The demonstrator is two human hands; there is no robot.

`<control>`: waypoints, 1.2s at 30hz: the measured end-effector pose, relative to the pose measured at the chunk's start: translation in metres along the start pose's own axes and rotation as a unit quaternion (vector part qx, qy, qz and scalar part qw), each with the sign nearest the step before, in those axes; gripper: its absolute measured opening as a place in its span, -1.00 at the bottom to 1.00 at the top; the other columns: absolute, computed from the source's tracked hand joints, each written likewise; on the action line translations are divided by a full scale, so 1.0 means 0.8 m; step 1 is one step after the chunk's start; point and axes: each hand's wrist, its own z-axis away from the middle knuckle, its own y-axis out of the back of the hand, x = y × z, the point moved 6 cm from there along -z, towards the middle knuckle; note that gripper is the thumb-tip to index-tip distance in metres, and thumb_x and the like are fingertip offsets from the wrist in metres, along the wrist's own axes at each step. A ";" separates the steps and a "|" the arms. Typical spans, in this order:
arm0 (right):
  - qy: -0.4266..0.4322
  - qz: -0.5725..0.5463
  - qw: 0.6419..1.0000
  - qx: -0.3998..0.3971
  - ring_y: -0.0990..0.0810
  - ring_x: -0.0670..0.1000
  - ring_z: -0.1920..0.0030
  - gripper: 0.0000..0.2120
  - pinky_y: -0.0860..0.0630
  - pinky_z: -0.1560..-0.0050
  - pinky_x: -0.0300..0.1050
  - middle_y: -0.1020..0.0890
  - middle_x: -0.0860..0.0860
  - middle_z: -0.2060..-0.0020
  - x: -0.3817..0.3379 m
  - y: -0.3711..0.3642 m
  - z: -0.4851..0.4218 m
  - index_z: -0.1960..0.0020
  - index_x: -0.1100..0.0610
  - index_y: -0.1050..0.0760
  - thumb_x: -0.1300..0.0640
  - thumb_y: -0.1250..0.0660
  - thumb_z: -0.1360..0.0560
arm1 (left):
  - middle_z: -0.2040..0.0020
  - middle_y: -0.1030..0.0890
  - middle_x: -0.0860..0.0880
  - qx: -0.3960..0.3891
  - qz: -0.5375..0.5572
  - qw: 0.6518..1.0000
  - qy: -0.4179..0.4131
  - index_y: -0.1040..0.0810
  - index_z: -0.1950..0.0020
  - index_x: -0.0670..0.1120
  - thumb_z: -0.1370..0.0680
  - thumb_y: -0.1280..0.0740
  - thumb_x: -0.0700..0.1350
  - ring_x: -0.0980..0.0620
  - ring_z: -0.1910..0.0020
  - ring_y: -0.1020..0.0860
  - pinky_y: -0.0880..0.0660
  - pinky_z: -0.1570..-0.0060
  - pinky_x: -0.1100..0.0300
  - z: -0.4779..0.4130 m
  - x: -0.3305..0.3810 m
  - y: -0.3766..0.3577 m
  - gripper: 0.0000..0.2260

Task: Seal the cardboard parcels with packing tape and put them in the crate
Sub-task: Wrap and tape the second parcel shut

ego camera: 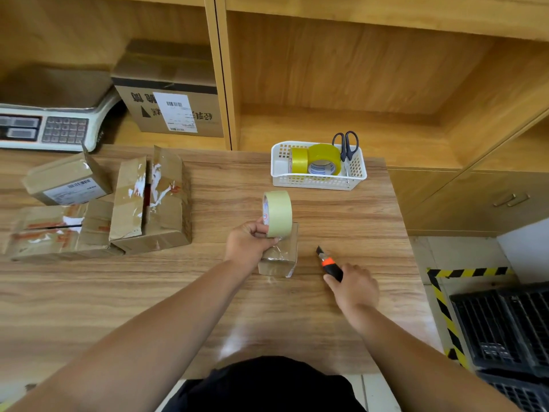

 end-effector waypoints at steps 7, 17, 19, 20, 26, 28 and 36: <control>0.043 -0.009 0.999 -0.022 -0.51 0.05 -0.09 -0.59 -0.41 0.05 -0.12 -0.55 0.02 -0.06 -0.019 0.002 -0.014 -0.19 0.11 -0.44 -0.19 -0.23 -0.53 | -0.17 -0.59 -0.28 0.002 0.019 1.000 0.009 -0.58 0.04 -0.35 -0.36 -0.46 -0.43 -0.15 -0.21 -0.56 -0.47 -0.24 -0.06 0.001 -0.001 0.003 -0.80; 0.470 -0.151 0.829 0.261 -0.46 0.03 -0.07 -0.69 -0.37 -0.11 -0.16 -0.55 0.08 -0.04 -0.106 0.077 0.045 -0.22 0.15 -0.49 0.13 -0.20 -0.50 | -0.13 -0.62 -0.23 0.001 0.038 0.999 0.013 -0.58 0.03 -0.33 -0.36 -0.47 -0.41 -0.12 -0.11 -0.61 -0.53 -0.16 -0.03 0.002 -0.002 -0.002 -0.78; 0.479 -0.153 0.823 0.264 -0.49 0.06 -0.10 -0.70 -0.47 -0.05 -0.13 -0.57 0.09 -0.06 -0.107 0.069 0.047 -0.23 0.12 -0.50 0.16 -0.23 -0.51 | -0.12 -0.63 -0.22 0.007 0.044 0.999 0.014 -0.59 0.04 -0.31 -0.35 -0.49 -0.39 -0.11 -0.12 -0.61 -0.53 -0.18 -0.02 0.004 -0.002 -0.002 -0.78; 0.474 -0.157 0.823 0.271 -0.49 0.06 -0.11 -0.70 -0.51 -0.01 -0.12 -0.58 0.09 -0.07 -0.105 0.066 0.048 -0.24 0.10 -0.49 0.17 -0.24 -0.52 | -0.12 -0.63 -0.21 0.007 0.045 0.999 0.014 -0.60 0.06 -0.28 -0.35 -0.49 -0.38 -0.10 -0.14 -0.60 -0.52 -0.18 -0.02 0.004 -0.002 -0.003 -0.79; 0.478 -0.135 0.827 0.264 -0.50 0.05 -0.09 -0.65 -0.55 -0.03 -0.08 -0.59 0.08 -0.05 -0.106 0.063 0.049 -0.32 0.10 -0.46 0.14 -0.21 -0.55 | -0.16 -0.61 -0.21 0.007 0.068 0.997 0.026 -0.61 0.04 -0.27 -0.38 -0.46 -0.40 -0.11 -0.13 -0.60 -0.60 0.06 0.19 0.006 -0.003 -0.008 -0.81; 0.479 -0.115 0.832 0.256 -0.47 0.04 -0.07 -0.63 -0.53 -0.04 -0.09 -0.58 0.06 -0.01 -0.111 0.065 0.049 -0.31 0.12 -0.49 0.11 -0.19 -0.53 | -0.16 -0.61 -0.21 0.008 0.077 0.997 0.029 -0.60 0.05 -0.27 -0.39 -0.45 -0.41 -0.11 -0.11 -0.61 -0.60 0.18 0.27 0.008 -0.003 -0.009 -0.83; 0.476 -0.097 0.844 0.226 -0.42 0.03 0.02 -0.59 -0.55 0.02 -0.09 -0.55 0.03 0.06 -0.119 0.071 0.050 -0.28 0.13 -0.50 0.07 -0.15 -0.48 | 0.31 -0.67 -0.01 0.022 0.140 0.989 0.041 -0.60 0.11 -0.18 -0.41 -0.43 -0.39 0.13 0.36 -0.63 -0.54 0.39 0.29 0.011 0.009 -0.011 -0.85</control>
